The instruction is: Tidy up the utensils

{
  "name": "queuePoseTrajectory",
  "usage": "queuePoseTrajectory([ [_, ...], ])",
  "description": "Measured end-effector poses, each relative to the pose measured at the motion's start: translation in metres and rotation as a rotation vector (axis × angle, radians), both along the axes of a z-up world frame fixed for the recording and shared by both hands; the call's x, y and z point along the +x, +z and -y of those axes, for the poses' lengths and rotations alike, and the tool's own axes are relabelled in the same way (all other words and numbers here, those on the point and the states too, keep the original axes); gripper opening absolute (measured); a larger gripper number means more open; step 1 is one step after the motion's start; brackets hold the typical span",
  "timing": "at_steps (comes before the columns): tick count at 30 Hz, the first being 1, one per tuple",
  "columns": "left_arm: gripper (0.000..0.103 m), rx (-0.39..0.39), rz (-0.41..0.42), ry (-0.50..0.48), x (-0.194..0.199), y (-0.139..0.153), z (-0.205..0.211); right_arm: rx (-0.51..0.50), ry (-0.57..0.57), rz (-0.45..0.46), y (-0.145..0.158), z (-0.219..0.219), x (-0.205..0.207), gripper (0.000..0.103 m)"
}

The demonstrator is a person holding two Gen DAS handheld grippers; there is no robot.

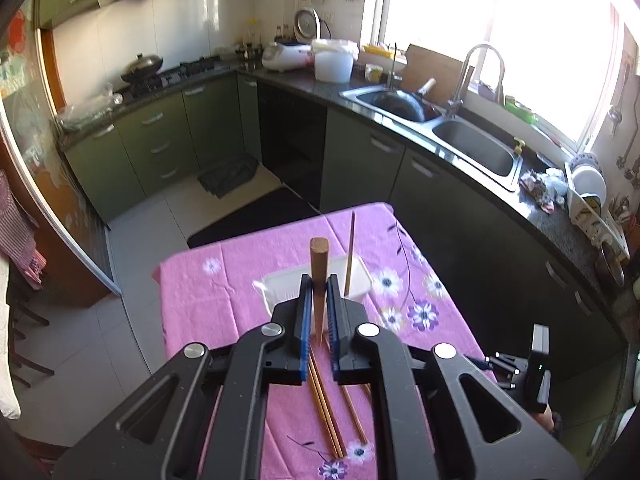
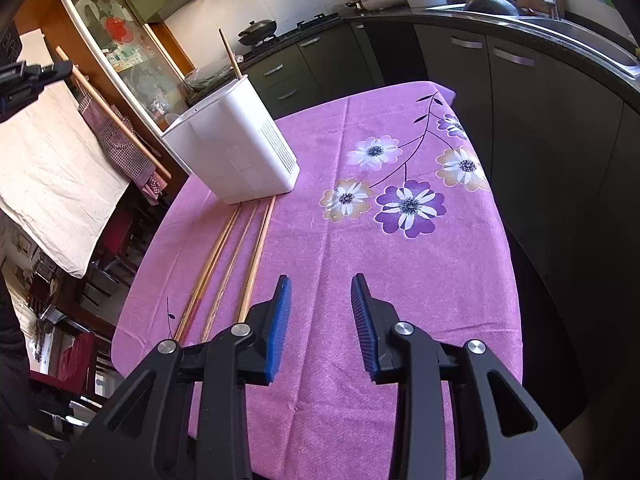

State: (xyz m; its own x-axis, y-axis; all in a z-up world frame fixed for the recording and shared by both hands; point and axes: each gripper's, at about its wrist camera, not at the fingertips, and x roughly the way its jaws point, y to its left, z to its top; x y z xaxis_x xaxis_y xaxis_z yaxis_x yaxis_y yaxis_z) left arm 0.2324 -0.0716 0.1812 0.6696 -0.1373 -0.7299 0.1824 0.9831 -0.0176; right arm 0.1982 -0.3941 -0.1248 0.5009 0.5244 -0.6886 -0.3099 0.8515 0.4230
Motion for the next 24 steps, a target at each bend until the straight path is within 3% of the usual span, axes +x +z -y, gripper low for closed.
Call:
queuePoseTrajectory([
  [3, 0.007, 0.030, 0.107, 0.040, 0.007, 0.027, 0.003, 0.003, -0.001, -0.009, -0.004, 0.001, 0.002, 0.032],
  [5, 0.007, 0.042, 0.134, 0.062, 0.018, 0.029, 0.006, 0.008, 0.000, -0.015, -0.007, 0.001, 0.003, 0.032],
  [8, 0.007, 0.042, 0.082, 0.075, 0.040, 0.008, 0.008, 0.010, 0.003, -0.020, -0.009, 0.001, 0.004, 0.032],
  [16, 0.010, 0.037, -0.157, 0.084, 0.078, -0.087, 0.000, -0.026, 0.045, -0.008, -0.001, -0.020, 0.010, 0.034],
  [19, 0.027, 0.030, -0.162, 0.077, 0.074, -0.094, -0.003, -0.044, 0.080, 0.001, 0.004, -0.040, 0.016, 0.034],
  [24, 0.028, 0.020, -0.116, 0.043, 0.034, -0.087, -0.010, -0.092, 0.143, -0.014, 0.002, -0.078, 0.034, 0.034],
])
